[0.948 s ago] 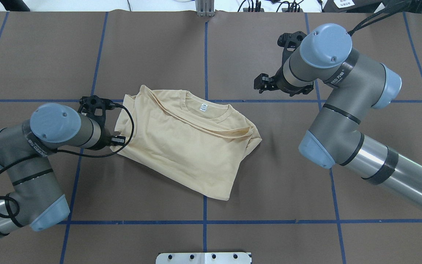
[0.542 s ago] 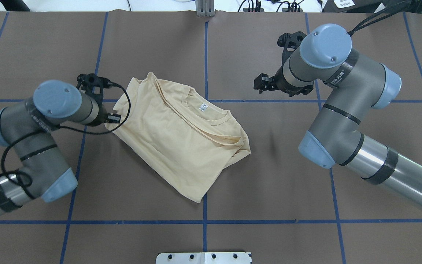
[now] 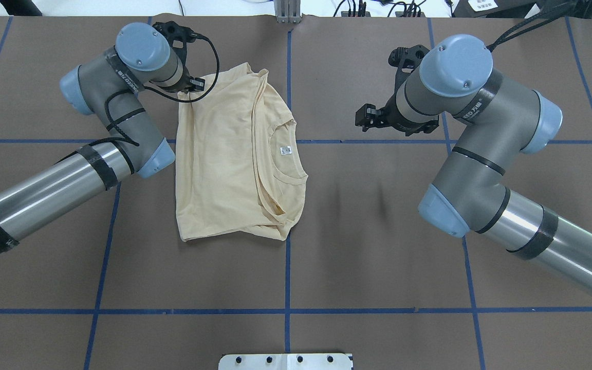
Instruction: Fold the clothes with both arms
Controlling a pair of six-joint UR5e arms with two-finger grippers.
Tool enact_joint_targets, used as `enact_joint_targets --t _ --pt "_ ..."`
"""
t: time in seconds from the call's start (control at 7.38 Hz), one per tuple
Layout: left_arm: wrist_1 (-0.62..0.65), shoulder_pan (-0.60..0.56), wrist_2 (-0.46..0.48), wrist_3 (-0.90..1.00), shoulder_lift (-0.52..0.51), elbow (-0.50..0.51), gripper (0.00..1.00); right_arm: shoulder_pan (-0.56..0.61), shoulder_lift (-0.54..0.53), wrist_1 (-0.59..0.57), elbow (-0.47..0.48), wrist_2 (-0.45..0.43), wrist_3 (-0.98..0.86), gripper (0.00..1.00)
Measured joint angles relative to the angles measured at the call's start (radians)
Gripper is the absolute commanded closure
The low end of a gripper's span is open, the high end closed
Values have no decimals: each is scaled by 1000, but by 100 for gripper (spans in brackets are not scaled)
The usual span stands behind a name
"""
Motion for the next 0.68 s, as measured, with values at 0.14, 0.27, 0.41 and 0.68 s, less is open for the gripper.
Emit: enact_joint_targets --t 0.14,0.27,0.41,0.68 --pt "-5 -32 -22 64 6 -9 0 -3 7 -1 -2 0 1 0" --pt "-6 -74 -89 126 39 -46 0 -8 24 -6 -8 0 8 0" --pt "-7 -112 -166 181 96 -109 0 -18 56 -12 -25 -1 27 0" --pt "-10 -143 -229 232 217 -249 0 -67 176 -20 -126 -17 93 0"
